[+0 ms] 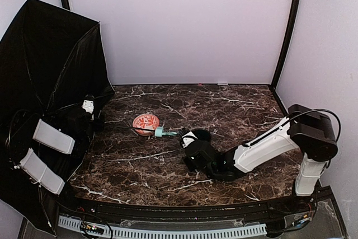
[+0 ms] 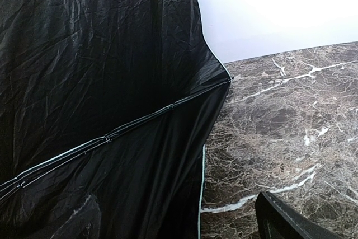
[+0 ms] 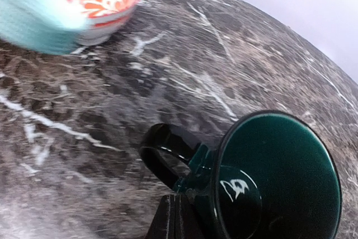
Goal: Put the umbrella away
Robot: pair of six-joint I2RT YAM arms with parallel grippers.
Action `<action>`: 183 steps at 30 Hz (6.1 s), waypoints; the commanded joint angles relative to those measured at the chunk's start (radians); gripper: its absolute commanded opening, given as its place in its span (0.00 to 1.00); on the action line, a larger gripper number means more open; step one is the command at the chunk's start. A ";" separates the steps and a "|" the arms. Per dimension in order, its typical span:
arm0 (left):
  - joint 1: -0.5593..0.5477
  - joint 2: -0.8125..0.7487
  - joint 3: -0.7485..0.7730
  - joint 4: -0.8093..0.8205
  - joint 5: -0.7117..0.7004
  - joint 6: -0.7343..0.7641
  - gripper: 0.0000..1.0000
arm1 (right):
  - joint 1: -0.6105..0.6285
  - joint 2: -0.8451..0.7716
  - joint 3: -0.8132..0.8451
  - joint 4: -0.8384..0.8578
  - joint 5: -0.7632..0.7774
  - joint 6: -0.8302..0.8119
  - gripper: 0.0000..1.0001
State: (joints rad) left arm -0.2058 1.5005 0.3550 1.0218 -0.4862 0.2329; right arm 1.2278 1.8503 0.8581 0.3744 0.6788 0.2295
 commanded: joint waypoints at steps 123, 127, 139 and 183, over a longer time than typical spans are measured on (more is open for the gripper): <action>-0.219 -0.098 0.360 -0.998 0.115 -0.415 0.76 | -0.549 0.257 0.487 -0.027 -0.979 0.449 0.00; -0.223 -0.128 0.283 -0.939 0.221 -0.529 0.72 | -0.548 0.248 0.466 0.010 -0.986 0.455 0.00; -0.360 -0.079 0.275 -0.713 0.069 -0.484 0.74 | -0.550 0.182 0.394 0.028 -0.981 0.422 0.00; -0.698 0.044 0.266 -0.652 0.063 0.136 0.31 | -0.592 0.000 0.230 -0.044 -0.962 0.301 0.00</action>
State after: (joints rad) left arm -0.9207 1.5612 0.5533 0.4870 -0.3267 0.6006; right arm 0.6495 1.9026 1.1110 0.3172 -0.2916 0.5480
